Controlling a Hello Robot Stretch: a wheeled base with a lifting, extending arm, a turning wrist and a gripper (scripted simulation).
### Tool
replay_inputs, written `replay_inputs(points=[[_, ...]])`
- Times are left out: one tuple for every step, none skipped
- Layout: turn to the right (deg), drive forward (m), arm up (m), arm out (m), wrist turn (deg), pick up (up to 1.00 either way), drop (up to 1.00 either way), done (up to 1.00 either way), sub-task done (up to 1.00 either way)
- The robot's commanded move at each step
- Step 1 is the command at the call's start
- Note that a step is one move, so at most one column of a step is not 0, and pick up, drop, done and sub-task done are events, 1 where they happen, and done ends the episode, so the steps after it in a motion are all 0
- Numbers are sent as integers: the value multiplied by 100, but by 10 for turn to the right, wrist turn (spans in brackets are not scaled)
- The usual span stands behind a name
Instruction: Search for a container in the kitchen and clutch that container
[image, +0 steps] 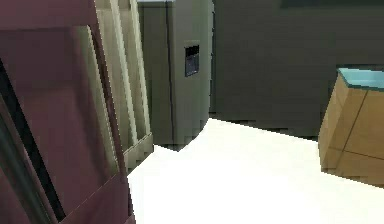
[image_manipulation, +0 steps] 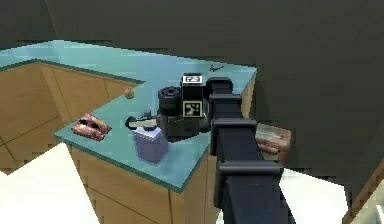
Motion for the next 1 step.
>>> replay_inputs(points=[[0, 0, 0, 0, 0, 100, 0, 0, 0]])
